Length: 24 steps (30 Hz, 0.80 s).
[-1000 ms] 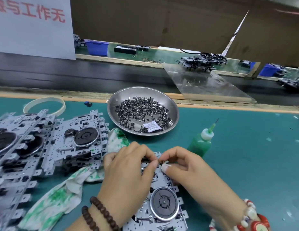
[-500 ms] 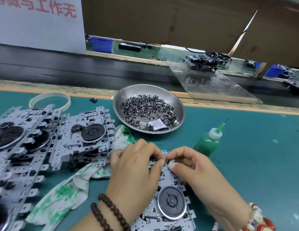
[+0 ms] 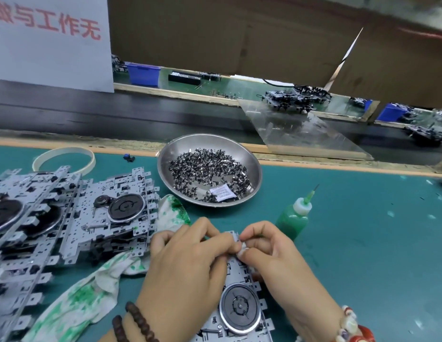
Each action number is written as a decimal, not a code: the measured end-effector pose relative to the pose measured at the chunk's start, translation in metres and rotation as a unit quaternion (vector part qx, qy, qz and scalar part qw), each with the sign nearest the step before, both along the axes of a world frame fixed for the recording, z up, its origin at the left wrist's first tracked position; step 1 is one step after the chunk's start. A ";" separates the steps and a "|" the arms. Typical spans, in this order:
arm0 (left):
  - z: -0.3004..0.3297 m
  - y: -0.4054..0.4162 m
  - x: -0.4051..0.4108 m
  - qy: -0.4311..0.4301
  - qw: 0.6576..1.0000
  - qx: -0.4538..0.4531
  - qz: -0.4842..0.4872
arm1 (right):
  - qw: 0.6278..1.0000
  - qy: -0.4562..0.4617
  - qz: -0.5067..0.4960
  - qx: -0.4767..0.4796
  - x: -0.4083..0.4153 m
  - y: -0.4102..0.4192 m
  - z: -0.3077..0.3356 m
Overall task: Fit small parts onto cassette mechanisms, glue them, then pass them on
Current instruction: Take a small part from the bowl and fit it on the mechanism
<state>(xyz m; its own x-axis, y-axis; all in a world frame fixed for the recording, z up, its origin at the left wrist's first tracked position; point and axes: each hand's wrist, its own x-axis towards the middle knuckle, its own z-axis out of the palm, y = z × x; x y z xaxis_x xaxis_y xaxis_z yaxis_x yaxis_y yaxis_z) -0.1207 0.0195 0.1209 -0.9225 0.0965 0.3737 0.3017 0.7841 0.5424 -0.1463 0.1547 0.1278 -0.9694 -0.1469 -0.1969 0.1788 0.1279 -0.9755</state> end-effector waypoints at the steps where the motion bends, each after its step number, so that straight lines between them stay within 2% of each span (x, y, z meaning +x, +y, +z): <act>1: 0.001 -0.001 0.001 0.005 1.000 -0.011 -0.003 | 1.000 -0.003 0.002 -0.002 0.000 0.000 0.000; 4: 0.000 -0.002 0.001 0.009 0.999 -0.036 -0.015 | 1.000 -0.007 0.005 0.007 0.000 0.002 0.001; 8: -0.004 -0.001 0.000 0.025 0.999 -0.019 -0.013 | 0.998 0.020 0.041 0.053 0.006 0.006 0.005; 12: -0.005 0.000 -0.001 0.014 1.000 0.017 -0.001 | 0.972 0.108 0.066 0.196 0.022 0.030 0.021; 18: -0.006 0.006 -0.002 0.000 0.999 0.047 -0.006 | 0.951 0.179 -0.137 0.210 0.013 0.080 0.026; 22: -0.005 0.004 -0.002 -0.018 0.998 0.056 -0.006 | 0.967 0.119 -0.029 0.225 -0.015 0.077 0.010; 24: -0.004 0.004 -0.003 -0.032 0.997 0.062 -0.013 | 0.967 0.117 0.018 0.226 -0.026 0.074 0.004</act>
